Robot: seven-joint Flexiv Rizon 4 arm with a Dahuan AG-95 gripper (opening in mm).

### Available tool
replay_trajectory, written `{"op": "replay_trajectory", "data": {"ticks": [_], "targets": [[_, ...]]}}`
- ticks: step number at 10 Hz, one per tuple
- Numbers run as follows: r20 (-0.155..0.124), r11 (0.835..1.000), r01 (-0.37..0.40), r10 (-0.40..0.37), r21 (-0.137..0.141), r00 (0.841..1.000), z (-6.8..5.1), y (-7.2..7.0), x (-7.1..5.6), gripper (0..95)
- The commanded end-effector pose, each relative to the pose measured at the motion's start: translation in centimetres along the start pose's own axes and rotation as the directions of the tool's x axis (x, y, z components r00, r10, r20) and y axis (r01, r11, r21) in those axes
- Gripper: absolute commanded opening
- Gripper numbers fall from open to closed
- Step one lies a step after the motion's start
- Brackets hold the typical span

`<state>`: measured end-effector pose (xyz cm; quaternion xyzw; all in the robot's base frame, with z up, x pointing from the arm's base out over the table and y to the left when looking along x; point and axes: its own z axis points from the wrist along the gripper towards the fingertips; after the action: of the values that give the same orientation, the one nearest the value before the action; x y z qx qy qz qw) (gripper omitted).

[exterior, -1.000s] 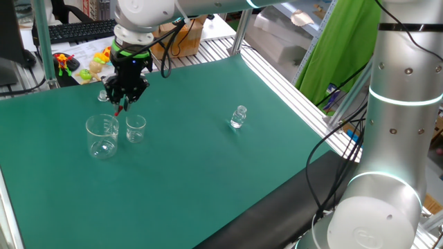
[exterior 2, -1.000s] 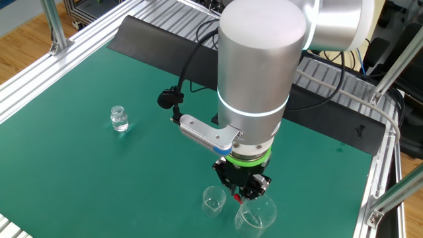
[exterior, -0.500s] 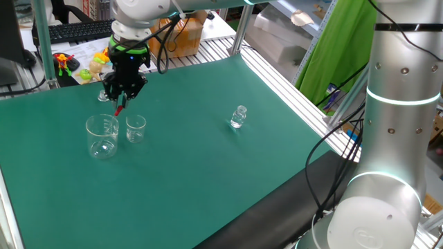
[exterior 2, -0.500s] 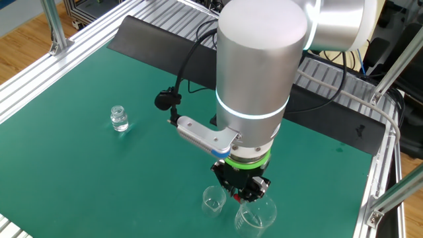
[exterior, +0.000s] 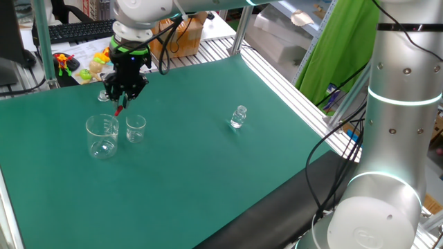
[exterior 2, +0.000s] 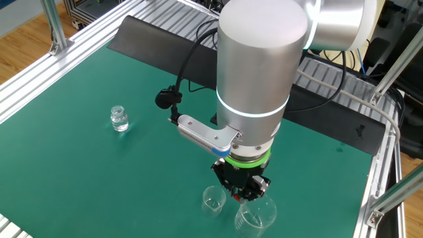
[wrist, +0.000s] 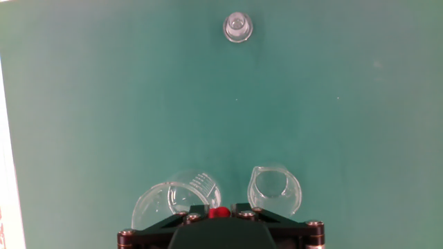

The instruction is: Transfer liquid using a dropper

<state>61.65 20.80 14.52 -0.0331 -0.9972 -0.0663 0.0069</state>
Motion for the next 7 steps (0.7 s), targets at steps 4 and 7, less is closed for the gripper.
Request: {"op": "replay_trajectory", "data": {"ticks": [4, 7], "targets": [[0.0, 1.0, -0.005, 0.005, 0.0, 1.0, -0.01, 0.01, -0.02, 0.0], [-0.034, 1.0, 0.006, -0.006, 0.004, 0.999, -0.95, -0.1, 0.27, 0.0]]}}
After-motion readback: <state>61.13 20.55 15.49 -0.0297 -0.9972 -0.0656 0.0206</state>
